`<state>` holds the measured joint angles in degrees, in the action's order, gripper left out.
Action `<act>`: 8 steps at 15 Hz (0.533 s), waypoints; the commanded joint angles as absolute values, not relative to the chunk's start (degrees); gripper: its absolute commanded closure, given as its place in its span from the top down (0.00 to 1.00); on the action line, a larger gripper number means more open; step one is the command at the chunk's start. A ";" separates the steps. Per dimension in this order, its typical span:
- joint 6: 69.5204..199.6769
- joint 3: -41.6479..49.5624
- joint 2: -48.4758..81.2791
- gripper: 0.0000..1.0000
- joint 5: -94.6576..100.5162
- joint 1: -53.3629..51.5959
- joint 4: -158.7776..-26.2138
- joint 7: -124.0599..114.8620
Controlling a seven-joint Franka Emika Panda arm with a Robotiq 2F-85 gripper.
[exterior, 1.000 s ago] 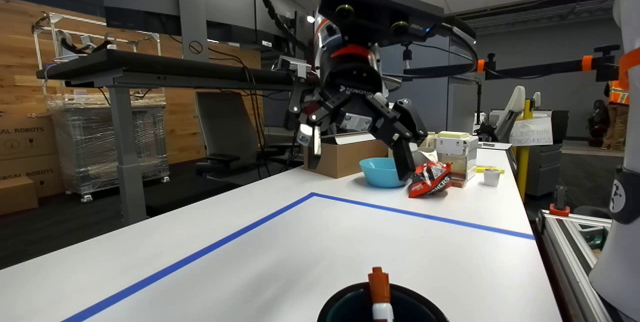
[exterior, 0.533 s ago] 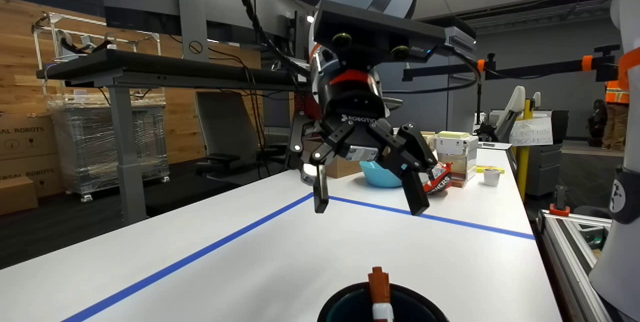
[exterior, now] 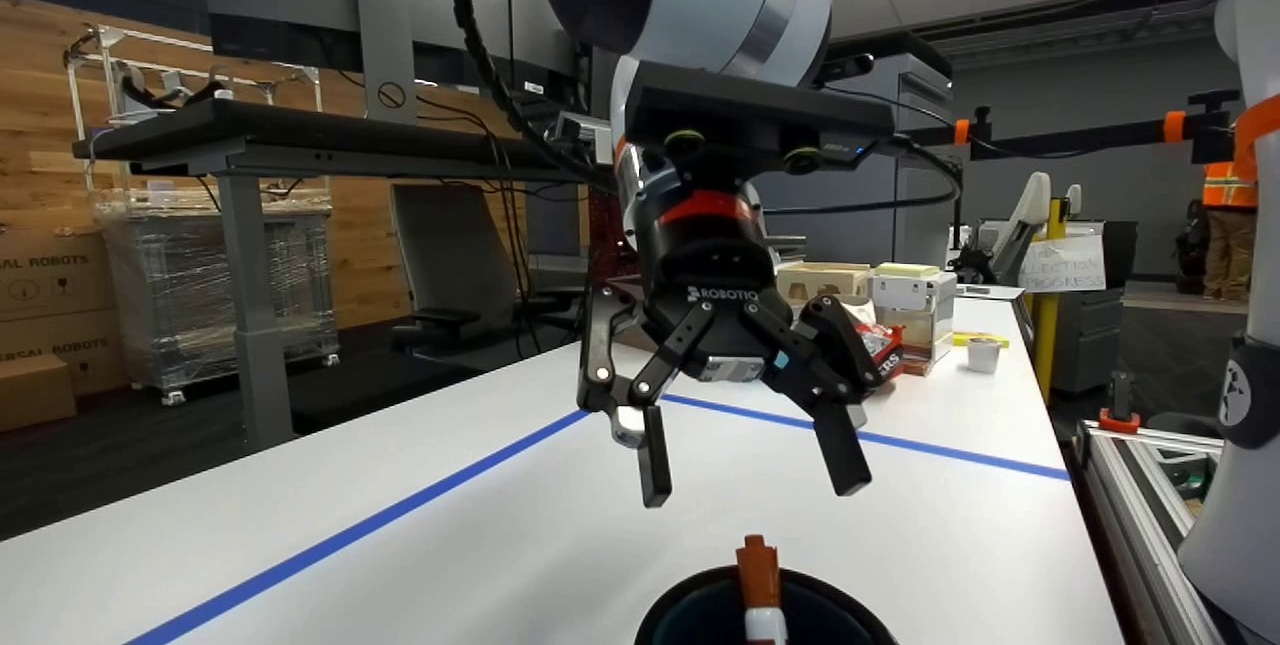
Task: Remove the marker out of the cup
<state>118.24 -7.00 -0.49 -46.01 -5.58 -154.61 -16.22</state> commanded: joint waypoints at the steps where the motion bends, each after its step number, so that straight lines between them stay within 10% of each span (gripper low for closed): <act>1: 121.76 -7.35 0.66 1.00 -47.65 -6.46 -155.13 -15.76; 5: 122.69 -7.61 1.55 0.97 -48.12 -6.83 -155.02 -15.71; 8: 122.72 -7.92 1.96 0.71 -48.71 -7.36 -154.99 -15.75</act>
<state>121.60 -7.33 1.94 -46.38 -6.36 -154.61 -16.22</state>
